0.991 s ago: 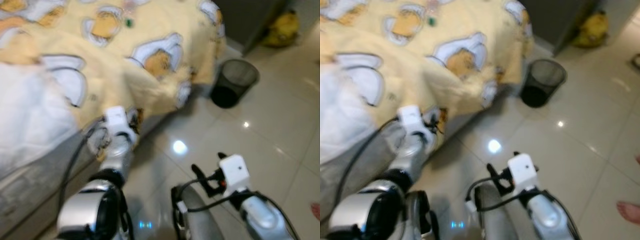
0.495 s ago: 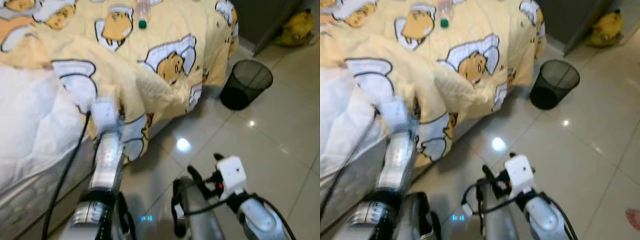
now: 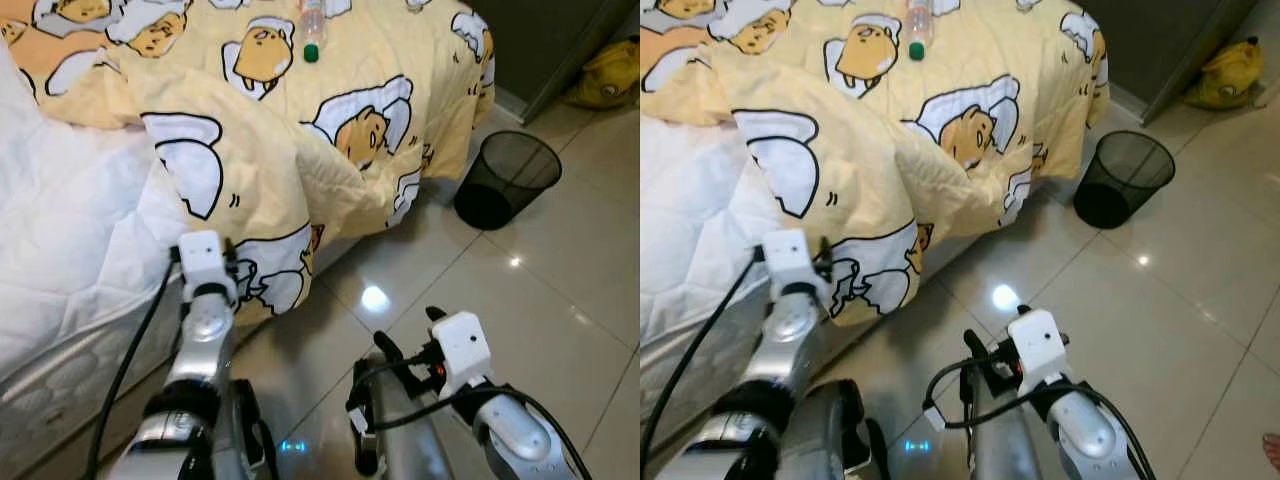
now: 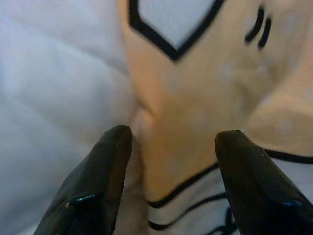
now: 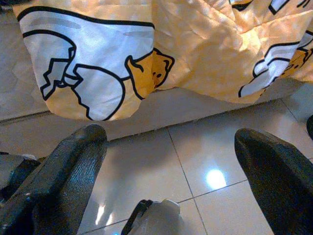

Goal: Clean up the room

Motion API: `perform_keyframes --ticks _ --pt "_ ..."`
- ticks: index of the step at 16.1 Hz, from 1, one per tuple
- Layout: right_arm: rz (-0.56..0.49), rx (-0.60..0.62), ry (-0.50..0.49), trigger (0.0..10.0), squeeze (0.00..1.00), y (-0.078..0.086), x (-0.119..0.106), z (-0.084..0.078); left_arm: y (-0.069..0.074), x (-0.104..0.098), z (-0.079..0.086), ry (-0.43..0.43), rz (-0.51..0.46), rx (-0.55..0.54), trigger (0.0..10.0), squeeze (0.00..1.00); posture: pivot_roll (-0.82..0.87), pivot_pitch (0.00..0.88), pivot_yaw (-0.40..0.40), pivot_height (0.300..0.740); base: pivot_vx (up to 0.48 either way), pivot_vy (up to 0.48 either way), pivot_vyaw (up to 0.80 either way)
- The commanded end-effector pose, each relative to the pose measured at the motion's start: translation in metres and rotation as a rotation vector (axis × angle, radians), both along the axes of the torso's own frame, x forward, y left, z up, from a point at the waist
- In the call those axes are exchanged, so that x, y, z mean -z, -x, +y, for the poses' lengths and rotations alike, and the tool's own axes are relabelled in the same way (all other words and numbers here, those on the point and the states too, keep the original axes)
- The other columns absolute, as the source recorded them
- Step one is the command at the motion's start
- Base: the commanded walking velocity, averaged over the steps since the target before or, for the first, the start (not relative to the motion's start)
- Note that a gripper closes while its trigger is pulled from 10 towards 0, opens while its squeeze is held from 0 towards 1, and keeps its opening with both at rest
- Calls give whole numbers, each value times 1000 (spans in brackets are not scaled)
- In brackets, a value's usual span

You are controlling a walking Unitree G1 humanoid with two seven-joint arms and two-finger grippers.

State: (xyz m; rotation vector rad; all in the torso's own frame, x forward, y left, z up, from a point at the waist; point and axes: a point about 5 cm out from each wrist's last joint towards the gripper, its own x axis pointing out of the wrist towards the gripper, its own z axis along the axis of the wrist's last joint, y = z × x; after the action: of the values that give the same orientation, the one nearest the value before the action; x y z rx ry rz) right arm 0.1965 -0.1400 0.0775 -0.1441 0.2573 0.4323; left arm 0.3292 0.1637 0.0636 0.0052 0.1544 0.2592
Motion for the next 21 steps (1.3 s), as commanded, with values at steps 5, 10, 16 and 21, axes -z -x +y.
perform_keyframes --ticks 5,10,16,21 --pt "31 -7 -1 10000 0 6 5 -1 -8 6 -5 87 73 -64 9765 0 -347 214 -32 630 0 0 0" --pt "34 -1 5 10000 0 5 5 -3 -4 24 -25 158 183 123 0 0 -353 221 -33 630 0 0 0" --pt "32 2 1 10000 0 2 5 -2 0 34 -28 238 239 300 0 0 -345 220 -37 630 0 0 0" --pt "32 -1 5 10000 0 3 4 -3 -3 30 -26 264 213 280 0 0 -350 222 -43 630 0 0 0"
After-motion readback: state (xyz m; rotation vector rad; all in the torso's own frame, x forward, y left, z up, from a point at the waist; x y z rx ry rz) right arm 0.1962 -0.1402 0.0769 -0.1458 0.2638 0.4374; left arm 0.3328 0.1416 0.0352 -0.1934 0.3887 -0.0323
